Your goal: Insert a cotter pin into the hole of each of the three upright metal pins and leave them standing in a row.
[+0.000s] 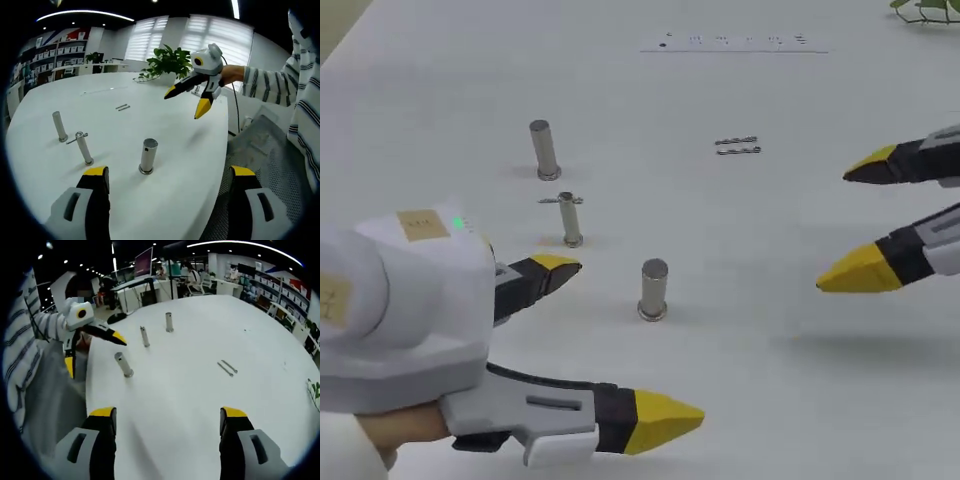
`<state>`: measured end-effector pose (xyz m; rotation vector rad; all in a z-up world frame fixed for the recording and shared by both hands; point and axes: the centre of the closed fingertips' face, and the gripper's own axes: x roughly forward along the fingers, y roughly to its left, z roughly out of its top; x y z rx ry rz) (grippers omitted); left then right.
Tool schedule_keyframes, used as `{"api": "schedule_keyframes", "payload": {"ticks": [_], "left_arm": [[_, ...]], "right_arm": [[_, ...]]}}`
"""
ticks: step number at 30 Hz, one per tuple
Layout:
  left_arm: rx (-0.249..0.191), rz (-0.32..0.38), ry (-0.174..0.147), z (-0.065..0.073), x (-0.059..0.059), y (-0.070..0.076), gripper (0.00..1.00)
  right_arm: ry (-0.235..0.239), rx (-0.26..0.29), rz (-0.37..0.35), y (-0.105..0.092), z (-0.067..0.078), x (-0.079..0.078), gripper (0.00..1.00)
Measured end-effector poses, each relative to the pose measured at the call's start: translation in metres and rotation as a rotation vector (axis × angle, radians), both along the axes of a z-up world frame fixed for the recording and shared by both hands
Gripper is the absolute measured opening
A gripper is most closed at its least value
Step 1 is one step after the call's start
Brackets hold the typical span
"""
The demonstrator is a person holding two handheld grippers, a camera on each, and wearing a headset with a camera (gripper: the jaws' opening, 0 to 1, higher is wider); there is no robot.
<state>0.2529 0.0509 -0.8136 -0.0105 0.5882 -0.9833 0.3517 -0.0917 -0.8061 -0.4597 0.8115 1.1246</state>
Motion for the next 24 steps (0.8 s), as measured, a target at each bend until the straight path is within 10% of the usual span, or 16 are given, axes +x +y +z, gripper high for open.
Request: {"api": "schedule_keyframes", "payload": {"ticks": [16,24], "left_arm": [[0.026,0.0,0.049,-0.008,-0.006,0.005,0.99],[0.035,0.013,0.064,-0.012,-0.003,0.006,0.95]], "right_arm": [[0.008,-0.132,0.186,0.028,-0.023,0.072,0.75],[0.024,-0.181,0.138,0.033,-0.051,0.114,0.65]]}}
